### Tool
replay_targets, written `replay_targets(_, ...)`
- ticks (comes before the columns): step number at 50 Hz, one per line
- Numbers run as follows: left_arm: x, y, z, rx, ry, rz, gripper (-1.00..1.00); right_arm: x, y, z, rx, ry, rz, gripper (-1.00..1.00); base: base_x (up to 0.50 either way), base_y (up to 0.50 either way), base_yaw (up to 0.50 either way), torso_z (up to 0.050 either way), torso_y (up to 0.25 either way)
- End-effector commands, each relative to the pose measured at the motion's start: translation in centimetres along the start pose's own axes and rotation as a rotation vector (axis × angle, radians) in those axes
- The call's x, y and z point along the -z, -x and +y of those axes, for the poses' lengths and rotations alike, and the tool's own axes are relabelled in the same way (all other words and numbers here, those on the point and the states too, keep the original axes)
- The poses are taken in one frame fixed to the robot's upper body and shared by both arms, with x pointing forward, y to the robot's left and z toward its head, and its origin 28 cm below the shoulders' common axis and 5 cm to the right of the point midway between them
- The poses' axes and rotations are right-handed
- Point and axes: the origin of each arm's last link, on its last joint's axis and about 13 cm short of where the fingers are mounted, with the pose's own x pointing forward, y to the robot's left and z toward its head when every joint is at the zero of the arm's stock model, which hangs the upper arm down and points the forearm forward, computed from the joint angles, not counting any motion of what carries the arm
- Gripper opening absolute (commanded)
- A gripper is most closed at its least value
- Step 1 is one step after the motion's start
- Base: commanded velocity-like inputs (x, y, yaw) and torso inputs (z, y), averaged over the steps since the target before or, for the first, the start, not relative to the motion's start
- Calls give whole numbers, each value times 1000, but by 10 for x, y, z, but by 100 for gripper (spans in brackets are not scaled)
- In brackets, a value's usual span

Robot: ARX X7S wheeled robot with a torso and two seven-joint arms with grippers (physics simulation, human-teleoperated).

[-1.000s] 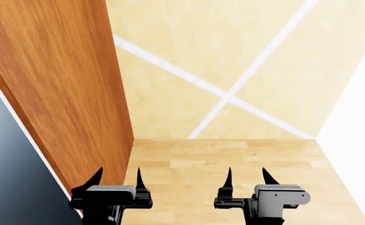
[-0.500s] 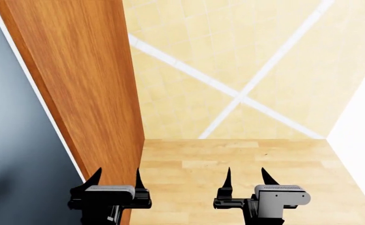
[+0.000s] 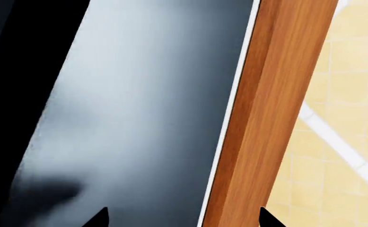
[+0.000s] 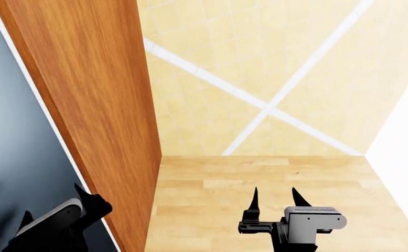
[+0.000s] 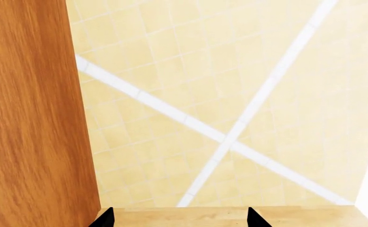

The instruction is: Close the fridge door

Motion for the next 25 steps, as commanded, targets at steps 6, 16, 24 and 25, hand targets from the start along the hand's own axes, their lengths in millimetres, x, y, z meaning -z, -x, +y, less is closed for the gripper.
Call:
replay_targets(6, -46, -16, 16, -239, 16, -59, 100, 0, -1, 1, 3, 5, 3, 100, 0, 0, 0, 0, 0)
replay_targets(16, -86, -33, 19, -270, -44, -116, 100, 0, -1, 1, 6, 4, 6, 100, 0, 0, 0, 0, 2)
replay_targets(24, -128, -43, 32, -259, -29, -138, 100, 0, 0, 1, 6, 2, 5, 100, 0, 0, 0, 0, 1)
replay_targets(25, -131, -44, 34, -257, -25, -138, 100, 0, 0, 1, 6, 2, 5, 100, 0, 0, 0, 0, 0)
